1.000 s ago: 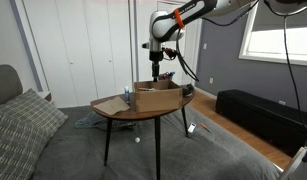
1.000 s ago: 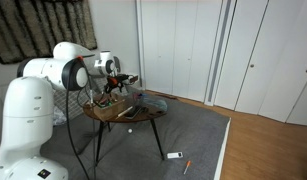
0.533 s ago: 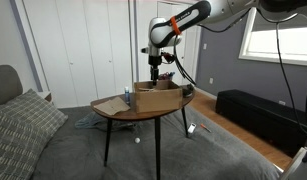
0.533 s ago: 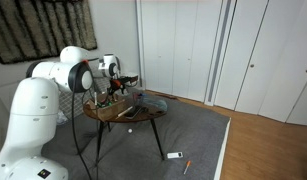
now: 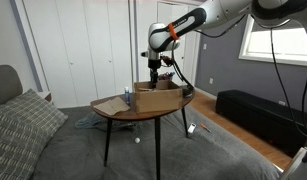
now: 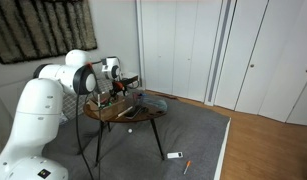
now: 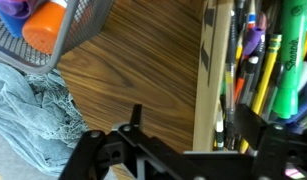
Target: Pick up the cardboard box, turn it clockwise by ninety degrees and place it a little forward on the table
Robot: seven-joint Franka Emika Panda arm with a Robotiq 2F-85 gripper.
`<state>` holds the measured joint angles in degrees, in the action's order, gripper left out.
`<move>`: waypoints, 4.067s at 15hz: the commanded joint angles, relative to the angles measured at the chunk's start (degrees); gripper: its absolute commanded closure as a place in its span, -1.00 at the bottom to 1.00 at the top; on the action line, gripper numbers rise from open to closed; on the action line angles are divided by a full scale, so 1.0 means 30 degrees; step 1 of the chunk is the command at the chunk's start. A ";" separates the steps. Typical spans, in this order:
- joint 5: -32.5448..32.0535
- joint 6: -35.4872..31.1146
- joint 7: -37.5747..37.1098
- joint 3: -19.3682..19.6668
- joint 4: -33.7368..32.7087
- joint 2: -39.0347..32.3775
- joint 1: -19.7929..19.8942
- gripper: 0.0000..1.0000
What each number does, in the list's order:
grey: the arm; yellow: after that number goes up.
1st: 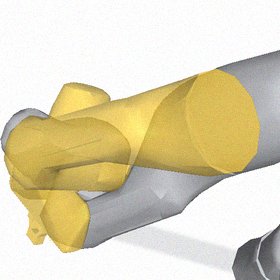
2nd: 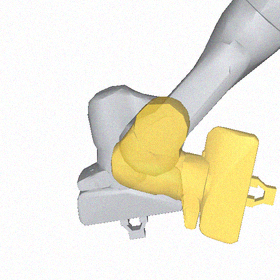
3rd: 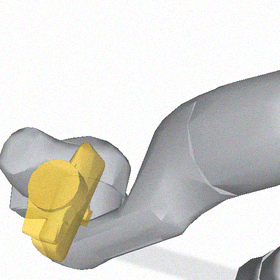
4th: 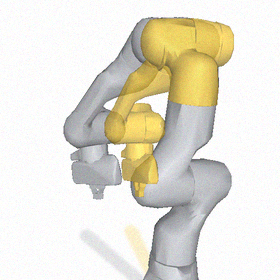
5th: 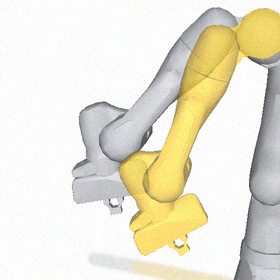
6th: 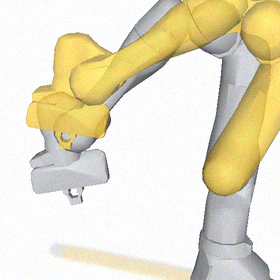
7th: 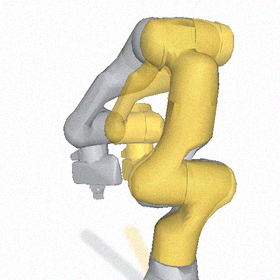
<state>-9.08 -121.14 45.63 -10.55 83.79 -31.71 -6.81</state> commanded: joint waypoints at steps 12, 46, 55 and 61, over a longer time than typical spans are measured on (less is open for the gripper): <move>0.0141 0.0347 0.0646 -0.0089 -0.1991 -0.1527 -0.0058 0.31; 0.7138 1.0148 -0.0481 -0.0602 -0.6370 -0.1395 0.1714 0.95; 0.7482 0.6586 -0.6943 0.0363 -0.6198 -0.0718 0.1748 0.95; 0.7893 0.5678 -1.0870 0.0756 -0.5775 -0.0475 0.1918 0.95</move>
<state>12.55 -103.94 18.02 -8.35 65.40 -35.45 -1.47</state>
